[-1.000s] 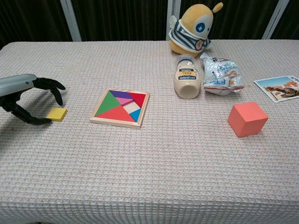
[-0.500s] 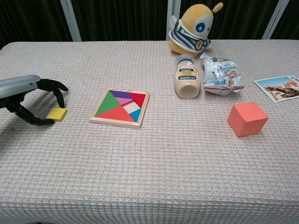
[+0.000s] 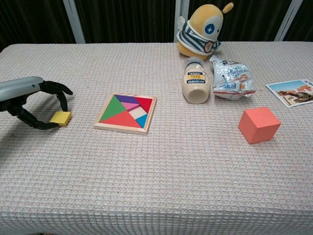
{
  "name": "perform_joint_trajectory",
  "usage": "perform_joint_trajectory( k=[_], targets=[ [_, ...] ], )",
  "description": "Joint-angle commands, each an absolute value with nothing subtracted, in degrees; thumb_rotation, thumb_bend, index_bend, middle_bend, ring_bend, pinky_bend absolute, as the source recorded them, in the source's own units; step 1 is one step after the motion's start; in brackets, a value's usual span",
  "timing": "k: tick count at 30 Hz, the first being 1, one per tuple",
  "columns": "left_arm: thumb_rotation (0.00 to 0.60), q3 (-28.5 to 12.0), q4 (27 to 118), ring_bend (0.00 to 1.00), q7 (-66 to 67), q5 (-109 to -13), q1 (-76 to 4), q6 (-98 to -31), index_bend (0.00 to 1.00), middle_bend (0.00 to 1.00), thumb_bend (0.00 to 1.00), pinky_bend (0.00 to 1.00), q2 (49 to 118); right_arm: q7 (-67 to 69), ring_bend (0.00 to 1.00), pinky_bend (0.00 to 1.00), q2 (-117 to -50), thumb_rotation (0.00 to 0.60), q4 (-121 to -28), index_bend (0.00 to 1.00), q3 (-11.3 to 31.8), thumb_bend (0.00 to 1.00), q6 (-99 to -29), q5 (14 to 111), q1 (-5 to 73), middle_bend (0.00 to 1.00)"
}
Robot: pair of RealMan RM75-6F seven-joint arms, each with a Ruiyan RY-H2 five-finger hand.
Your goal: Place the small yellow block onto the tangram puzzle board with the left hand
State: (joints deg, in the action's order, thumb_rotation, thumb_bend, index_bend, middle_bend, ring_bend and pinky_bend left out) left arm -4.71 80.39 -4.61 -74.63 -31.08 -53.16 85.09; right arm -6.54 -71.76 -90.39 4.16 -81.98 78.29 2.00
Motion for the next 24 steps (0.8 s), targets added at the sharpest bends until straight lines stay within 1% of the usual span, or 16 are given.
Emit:
perform_joint_trajectory(
  k=[1, 6, 9, 13, 19, 24],
  targets=[
    [0.6, -5.15, 81.8, 0.0, -3.95, -74.95, -31.71, -53.16, 0.47, 0.13, 0.3, 0.0, 84.4, -6.43, 0.0, 0.0, -71.69, 0.6, -90.42, 0.0, 4.26, 0.26, -82.08, 78.26, 1.99, 0.0],
    [0.6, -6.18, 85.09, 0.0, -0.55, -73.72, -33.41, -51.99, 0.47, 0.13, 0.32, 0.0, 83.68, -6.14, 0.0, 0.0, -71.58, 0.6, -90.46, 0.0, 4.38, 0.26, -82.37, 78.24, 1.87, 0.0],
    [0.6, -7.37, 88.45, 0.0, 3.25, -70.6, -34.93, -50.6, 0.48, 0.13, 0.35, 0.0, 83.42, -5.76, 0.0, 0.0, -71.57, 0.6, -90.36, 0.0, 4.4, 0.26, -82.62, 78.32, 1.73, 0.0],
    [0.6, -8.95, 91.6, 0.0, 7.39, -66.17, -36.89, -49.54, 0.48, 0.13, 0.35, 0.0, 83.84, -4.97, 0.0, 0.0, -71.54, 0.6, -89.94, 0.0, 4.49, 0.26, -82.78, 78.32, 1.6, 0.0],
    [0.6, -10.32, 92.71, 0.0, 14.11, -60.05, -39.88, -49.69, 0.48, 0.13, 0.35, 0.0, 86.25, -3.32, 0.0, 0.0, -71.77, 0.6, -88.86, 0.0, 4.62, 0.26, -83.36, 79.22, 1.58, 0.0],
    [0.6, -10.93, 91.89, 0.0, 17.11, -57.54, -42.56, -49.01, 0.48, 0.13, 0.35, 0.0, 88.24, -2.19, 0.0, 0.0, -72.17, 0.6, -87.68, 0.0, 4.73, 0.26, -84.22, 79.99, 1.43, 0.0]
  ],
)
